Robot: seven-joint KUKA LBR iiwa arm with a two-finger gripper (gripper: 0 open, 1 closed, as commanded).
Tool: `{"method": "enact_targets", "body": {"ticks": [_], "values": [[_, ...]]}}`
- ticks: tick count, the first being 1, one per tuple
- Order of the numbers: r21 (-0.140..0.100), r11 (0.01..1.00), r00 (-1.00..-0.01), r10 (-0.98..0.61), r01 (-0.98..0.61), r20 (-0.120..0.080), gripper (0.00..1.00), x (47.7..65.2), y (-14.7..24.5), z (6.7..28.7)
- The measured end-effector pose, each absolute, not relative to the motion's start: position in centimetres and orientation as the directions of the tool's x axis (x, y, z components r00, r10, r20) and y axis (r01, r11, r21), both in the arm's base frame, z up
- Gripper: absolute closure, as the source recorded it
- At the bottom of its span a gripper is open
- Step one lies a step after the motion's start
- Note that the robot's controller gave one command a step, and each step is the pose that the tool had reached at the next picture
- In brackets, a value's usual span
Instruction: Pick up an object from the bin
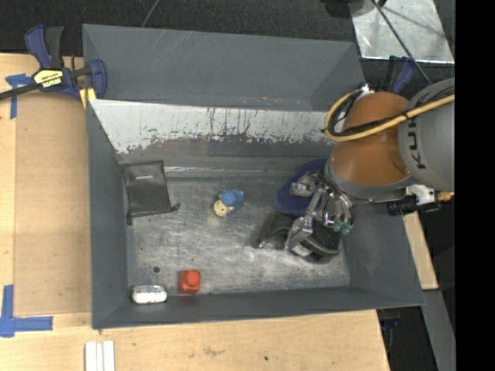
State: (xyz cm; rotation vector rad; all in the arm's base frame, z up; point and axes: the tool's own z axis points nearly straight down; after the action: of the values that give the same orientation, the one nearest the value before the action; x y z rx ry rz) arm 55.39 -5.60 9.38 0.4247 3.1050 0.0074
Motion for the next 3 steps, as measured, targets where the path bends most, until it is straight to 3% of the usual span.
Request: {"method": "enact_targets", "body": {"ticks": [1, 2, 3], "values": [[0.022, 0.928, -0.928, 0.372, 0.372, -0.011, 0.00, 54.80, -6.20, 8.88], [0.019, 0.842, -0.842, 0.539, 0.539, -0.003, 0.00, 55.15, -5.98, 7.99], [0.021, 0.841, -0.841, 0.541, 0.540, -0.011, 1.00, 55.36, -6.13, 8.24]]}}
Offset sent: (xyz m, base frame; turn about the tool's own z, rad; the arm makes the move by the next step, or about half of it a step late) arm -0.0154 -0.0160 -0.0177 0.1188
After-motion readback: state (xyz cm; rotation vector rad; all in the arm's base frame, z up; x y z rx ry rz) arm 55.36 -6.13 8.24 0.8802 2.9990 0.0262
